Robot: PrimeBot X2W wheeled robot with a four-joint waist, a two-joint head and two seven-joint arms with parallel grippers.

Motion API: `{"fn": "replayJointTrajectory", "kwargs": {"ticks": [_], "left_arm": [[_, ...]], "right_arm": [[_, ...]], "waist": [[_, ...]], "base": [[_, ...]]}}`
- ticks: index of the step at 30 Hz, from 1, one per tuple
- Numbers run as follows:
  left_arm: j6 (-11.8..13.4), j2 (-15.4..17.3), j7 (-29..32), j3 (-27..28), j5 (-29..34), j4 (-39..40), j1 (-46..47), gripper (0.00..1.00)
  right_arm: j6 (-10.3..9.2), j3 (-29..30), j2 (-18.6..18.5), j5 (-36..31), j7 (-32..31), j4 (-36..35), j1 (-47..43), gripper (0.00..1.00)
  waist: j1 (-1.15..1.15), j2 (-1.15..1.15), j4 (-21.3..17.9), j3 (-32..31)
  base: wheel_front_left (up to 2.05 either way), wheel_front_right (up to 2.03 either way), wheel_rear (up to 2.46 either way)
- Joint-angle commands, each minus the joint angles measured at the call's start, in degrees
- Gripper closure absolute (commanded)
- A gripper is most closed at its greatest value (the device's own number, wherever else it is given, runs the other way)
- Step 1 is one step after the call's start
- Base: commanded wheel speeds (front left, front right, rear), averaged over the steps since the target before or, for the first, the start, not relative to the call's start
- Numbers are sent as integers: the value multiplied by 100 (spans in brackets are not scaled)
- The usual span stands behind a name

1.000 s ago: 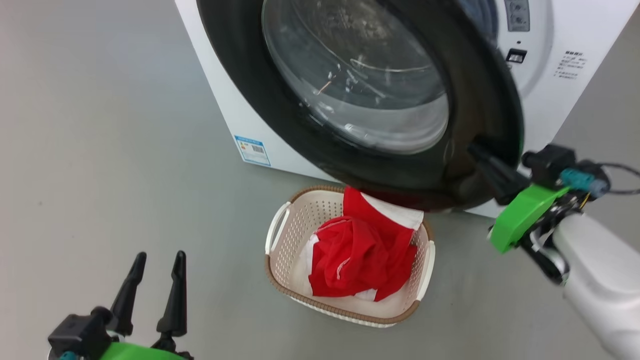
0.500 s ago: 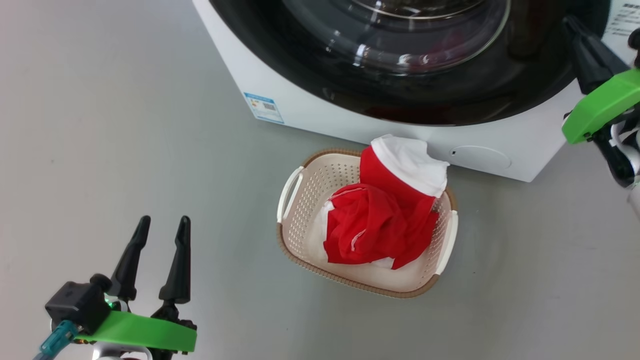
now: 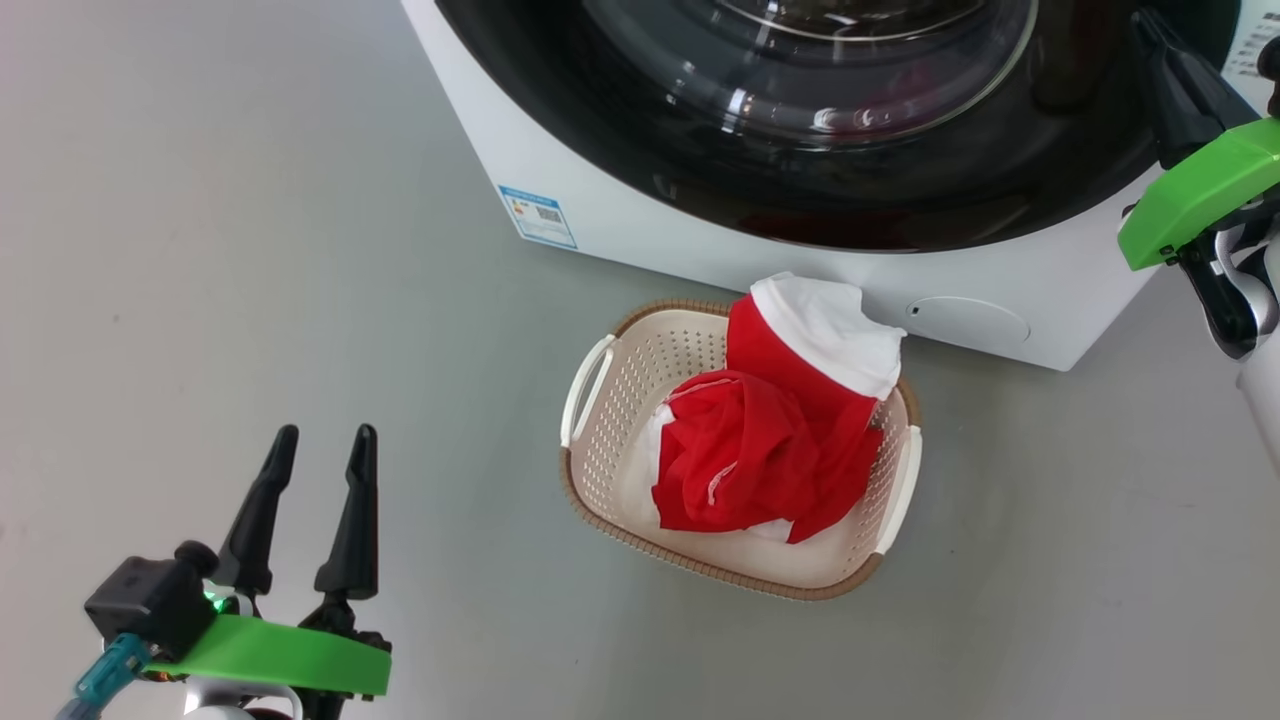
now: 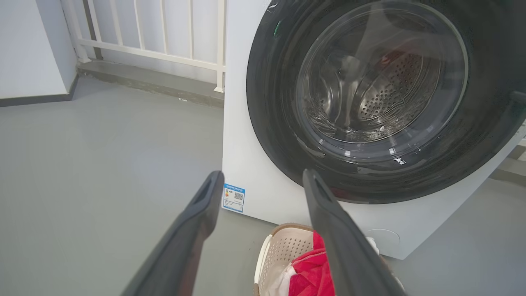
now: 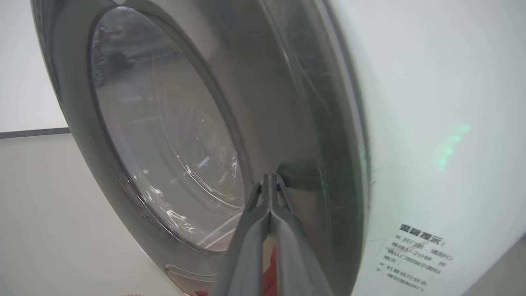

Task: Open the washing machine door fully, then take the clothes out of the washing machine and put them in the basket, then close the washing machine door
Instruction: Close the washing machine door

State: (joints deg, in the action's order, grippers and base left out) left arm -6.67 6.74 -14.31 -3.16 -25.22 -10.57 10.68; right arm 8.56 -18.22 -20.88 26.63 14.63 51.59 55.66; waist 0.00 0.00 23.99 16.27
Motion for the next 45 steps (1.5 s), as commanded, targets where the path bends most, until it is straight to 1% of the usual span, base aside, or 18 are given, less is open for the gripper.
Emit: {"fn": "replayJointTrajectory", "kwargs": {"ticks": [1, 2, 3, 4, 5, 6, 7, 8, 17, 24, 29, 36, 37, 38, 43, 45], "left_arm": [[-41, 157, -68, 222, -21, 102, 139, 0], [-46, 164, -68, 216, -40, 99, 138, 0], [-50, 176, -68, 211, -59, 92, 133, 0], [-54, 195, -68, 206, -73, 85, 124, 0], [-57, 223, -68, 199, -76, 77, 115, 0], [-59, 254, -68, 187, -80, 69, 110, 0], [-61, 285, -68, 171, -82, 76, 115, 0], [-63, 311, -68, 156, -84, 84, 124, 0], [-70, 529, -43, 78, -112, 104, 127, 0], [-65, 598, 28, 49, -158, 164, 55, 0], [5, 641, 93, 42, -144, 238, -81, 0], [165, 661, 175, 30, -102, 317, -331, 0], [165, 661, 175, 30, -102, 317, -331, 0], [206, 671, 179, 27, -81, 345, -397, 0], [288, 701, 177, 49, -54, 389, -511, 0], [342, 709, 164, 72, -49, 423, -597, 0]], "right_arm": [[-108, 136, -88, -29, 37, -196, 6, 100], [-108, 137, -45, -41, 37, -267, -78, 100], [-108, 144, -8, -51, 37, -329, -166, 87], [-108, 147, 29, -60, 37, -399, -254, 69], [-108, 139, 64, -56, 37, -468, -337, 60], [-108, 137, 93, -47, 37, -544, -407, 45], [-108, 138, 107, -43, 37, -616, -470, 5], [-108, 140, 114, -34, 37, -680, -535, 0], [-108, 241, 220, 60, 37, -1333, -1223, 0], [-108, 373, 358, 83, 37, -1946, -1977, 0], [-108, 450, 467, 122, 37, -2363, -2555, 0], [-108, 499, 569, 132, 37, -2815, -3218, 0], [-108, 499, 569, 132, 37, -2815, -3218, 0], [-108, 547, 609, 123, 37, -2940, -3389, 0], [-108, 645, 683, 77, 37, -3167, -3693, 0], [-108, 730, 757, 7, 37, -3361, -3917, 0]], "waist": [[0, 0, -53, -70], [0, 0, -71, -110], [0, 0, -89, -155], [0, 0, -110, -206], [0, 0, -133, -253], [0, 0, -159, -287], [0, 0, -182, -318], [0, 0, -202, -355], [0, 0, -498, -720], [0, 0, -879, -1045], [0, 0, -1210, -1271], [0, 0, -1667, -1510], [0, 0, -1667, -1510], [0, 0, -1773, -1551], [0, 0, -1964, -1616], [0, 0, -2083, -1660]], "base": [[0, 0, 0], [0, 0, 0], [0, 0, 0], [0, 0, 0], [0, 0, 0], [0, 0, 0], [0, 0, 0], [0, 0, 0], [0, 0, 0], [0, 0, 0], [0, 0, 0], [0, 0, 0], [0, 0, 0], [0, 0, 0], [0, 0, 0], [0, 0, 0]]}}
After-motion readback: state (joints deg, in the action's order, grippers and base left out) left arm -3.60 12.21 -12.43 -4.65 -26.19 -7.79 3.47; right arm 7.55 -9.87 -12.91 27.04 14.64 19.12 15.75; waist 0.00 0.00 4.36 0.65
